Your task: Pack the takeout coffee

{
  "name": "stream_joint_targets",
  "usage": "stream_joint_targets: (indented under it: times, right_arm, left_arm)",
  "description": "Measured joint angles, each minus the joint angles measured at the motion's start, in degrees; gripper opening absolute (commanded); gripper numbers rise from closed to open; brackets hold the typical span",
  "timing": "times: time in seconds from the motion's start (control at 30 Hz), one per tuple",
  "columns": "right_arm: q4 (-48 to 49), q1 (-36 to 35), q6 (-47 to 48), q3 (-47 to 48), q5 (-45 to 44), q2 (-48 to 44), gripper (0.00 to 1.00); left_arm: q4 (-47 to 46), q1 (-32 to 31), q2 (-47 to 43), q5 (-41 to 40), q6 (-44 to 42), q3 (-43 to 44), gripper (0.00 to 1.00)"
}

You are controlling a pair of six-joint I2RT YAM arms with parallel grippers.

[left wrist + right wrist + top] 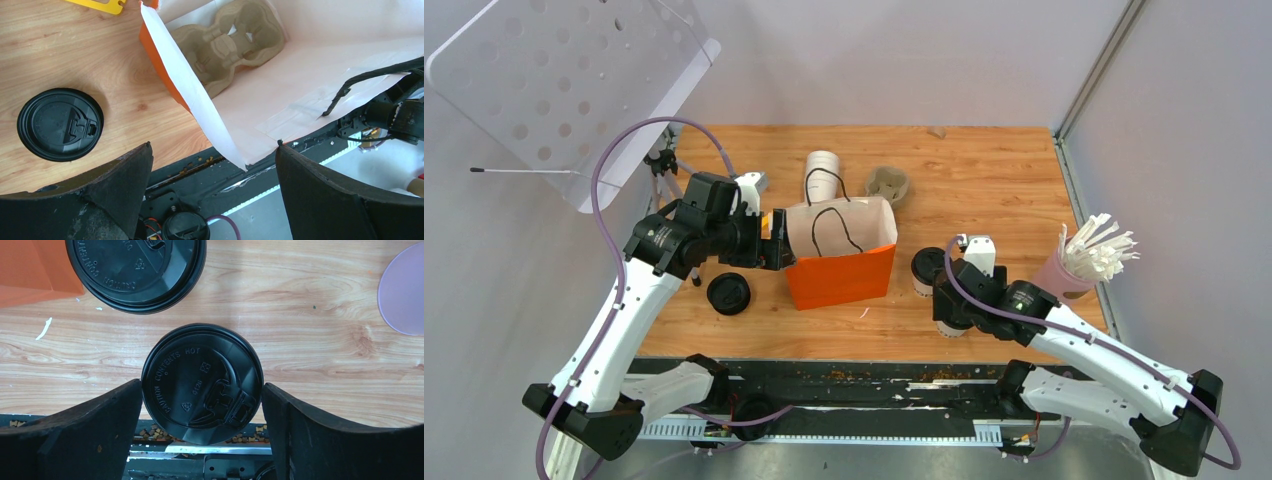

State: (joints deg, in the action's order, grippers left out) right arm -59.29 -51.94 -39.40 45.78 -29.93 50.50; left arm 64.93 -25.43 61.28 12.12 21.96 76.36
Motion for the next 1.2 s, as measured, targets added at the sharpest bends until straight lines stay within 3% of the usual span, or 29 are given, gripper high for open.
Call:
stream_joint_targets:
  times: [0.4,0.87,1.03,1.2]
  right_arm:
    - [0.5,0.0,-1.0,-0.5,0.0,-0.1,0.83]
    - [-0.7,0.0,-1.2,-0.1,-0.1,-0.6,0.69]
    - [-4.4,0.0,0.5,5.4,-0.3,-0.5,0.68]
    - [-7.7,0.0,4.0,16.7,-1.3,1.0,0.68]
  left_arm:
    - [0.0,0.0,0.0,0.0,0.0,0.0,0.99]
    - [0.0,0.0,0.0,-0.2,0.0,0.1,0.95]
    - [0.0,0.0,0.2,-0.7,0.3,1.2,0.91]
    - [0.0,0.0,0.9,-2.8,1.6,2.5,0.85]
